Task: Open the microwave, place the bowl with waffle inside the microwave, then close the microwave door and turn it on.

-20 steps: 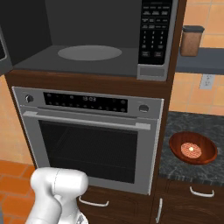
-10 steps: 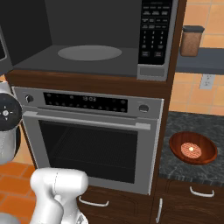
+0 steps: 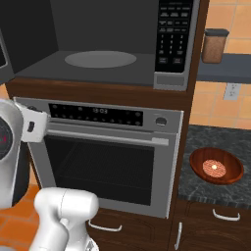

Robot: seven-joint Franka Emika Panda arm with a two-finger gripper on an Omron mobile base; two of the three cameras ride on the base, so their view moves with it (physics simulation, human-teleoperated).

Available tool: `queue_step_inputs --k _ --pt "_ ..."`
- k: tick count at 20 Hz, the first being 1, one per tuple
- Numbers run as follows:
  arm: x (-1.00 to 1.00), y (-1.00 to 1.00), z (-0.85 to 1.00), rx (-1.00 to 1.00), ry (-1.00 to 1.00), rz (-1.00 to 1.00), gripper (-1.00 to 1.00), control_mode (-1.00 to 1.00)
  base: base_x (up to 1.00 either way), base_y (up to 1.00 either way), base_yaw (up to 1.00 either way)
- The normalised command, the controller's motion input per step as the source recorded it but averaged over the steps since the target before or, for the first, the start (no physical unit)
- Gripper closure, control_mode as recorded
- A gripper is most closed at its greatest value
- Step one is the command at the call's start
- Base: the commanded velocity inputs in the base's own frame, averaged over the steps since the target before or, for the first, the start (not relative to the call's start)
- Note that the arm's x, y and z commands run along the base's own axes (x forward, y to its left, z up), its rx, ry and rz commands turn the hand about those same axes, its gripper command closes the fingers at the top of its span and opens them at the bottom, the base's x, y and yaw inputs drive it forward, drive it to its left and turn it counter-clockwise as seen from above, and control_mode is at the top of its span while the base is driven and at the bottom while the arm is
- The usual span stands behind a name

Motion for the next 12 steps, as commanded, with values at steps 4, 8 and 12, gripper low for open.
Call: queue_step_inputs --k 4,8,12 --pt "0.01 -1.00 -0.08 0.00 0.50 -0.49 -1.00 -1.00 0.00 0.00 0.00" --pt "0.00 -1.00 -0.30 0.00 0.52 -0.48 -1.00 -1.00 0.00 0.00 0.00" --pt "0.00 -1.00 -0.36 0.00 0.42 -0.39 -1.00 -1.00 0.00 0.00 0.00"
